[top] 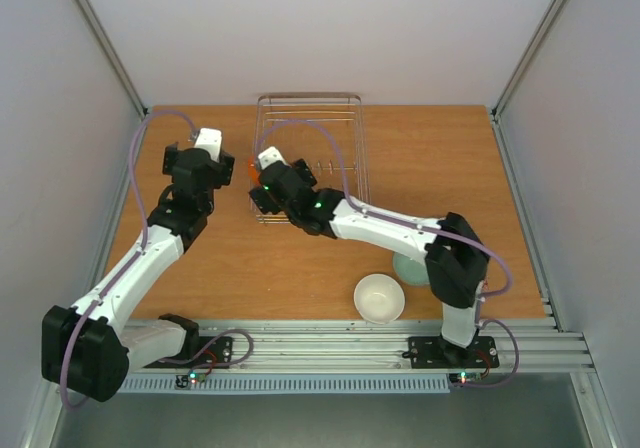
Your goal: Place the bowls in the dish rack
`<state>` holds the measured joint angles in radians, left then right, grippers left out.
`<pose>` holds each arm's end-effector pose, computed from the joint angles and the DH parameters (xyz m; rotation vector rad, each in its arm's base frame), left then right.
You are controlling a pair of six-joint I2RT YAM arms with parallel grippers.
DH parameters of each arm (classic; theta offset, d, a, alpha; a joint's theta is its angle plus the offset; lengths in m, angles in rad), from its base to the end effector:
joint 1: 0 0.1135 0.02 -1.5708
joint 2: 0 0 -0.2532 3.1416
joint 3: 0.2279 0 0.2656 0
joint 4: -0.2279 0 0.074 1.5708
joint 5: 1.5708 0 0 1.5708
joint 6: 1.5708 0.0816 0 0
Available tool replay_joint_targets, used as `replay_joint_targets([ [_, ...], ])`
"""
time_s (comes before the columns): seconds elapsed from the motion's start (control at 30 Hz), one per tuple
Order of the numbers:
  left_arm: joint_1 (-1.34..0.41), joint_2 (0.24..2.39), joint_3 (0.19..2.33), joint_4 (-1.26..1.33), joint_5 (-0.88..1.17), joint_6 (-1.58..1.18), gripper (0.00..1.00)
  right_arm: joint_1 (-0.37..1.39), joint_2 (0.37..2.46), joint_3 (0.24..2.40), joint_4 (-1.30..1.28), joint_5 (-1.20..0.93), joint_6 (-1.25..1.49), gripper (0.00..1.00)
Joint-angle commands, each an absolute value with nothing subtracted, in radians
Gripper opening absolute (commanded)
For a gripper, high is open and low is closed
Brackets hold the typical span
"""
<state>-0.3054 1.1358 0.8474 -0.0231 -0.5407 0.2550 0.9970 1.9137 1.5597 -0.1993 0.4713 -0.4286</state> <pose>0.3135 -0.0548 0.2829 0.1507 1.8569 0.4724 0.2990 0.3943 0.2415 -1.1292 1.7247 -0.1514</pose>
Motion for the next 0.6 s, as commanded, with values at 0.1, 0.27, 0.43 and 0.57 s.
replay_joint_targets([
  [0.1,-0.313,1.178,0.863,-0.125,-0.294,0.179,0.99,1.005,1.537,1.234,-0.428,0.680,-0.174,0.96],
  [0.27,-0.357,1.227,0.898,-0.204,-0.133,0.154,0.94,1.006,1.242,1.024,-0.683,0.638,0.071,0.81],
  [0.43,-0.449,1.280,0.918,-0.256,0.037,0.146,0.92,1.027,1.115,0.967,-0.904,0.620,0.224,0.71],
  [0.57,-0.540,1.305,0.930,-0.281,0.145,0.161,0.91,1.031,1.099,0.931,-1.015,0.647,0.308,0.71],
])
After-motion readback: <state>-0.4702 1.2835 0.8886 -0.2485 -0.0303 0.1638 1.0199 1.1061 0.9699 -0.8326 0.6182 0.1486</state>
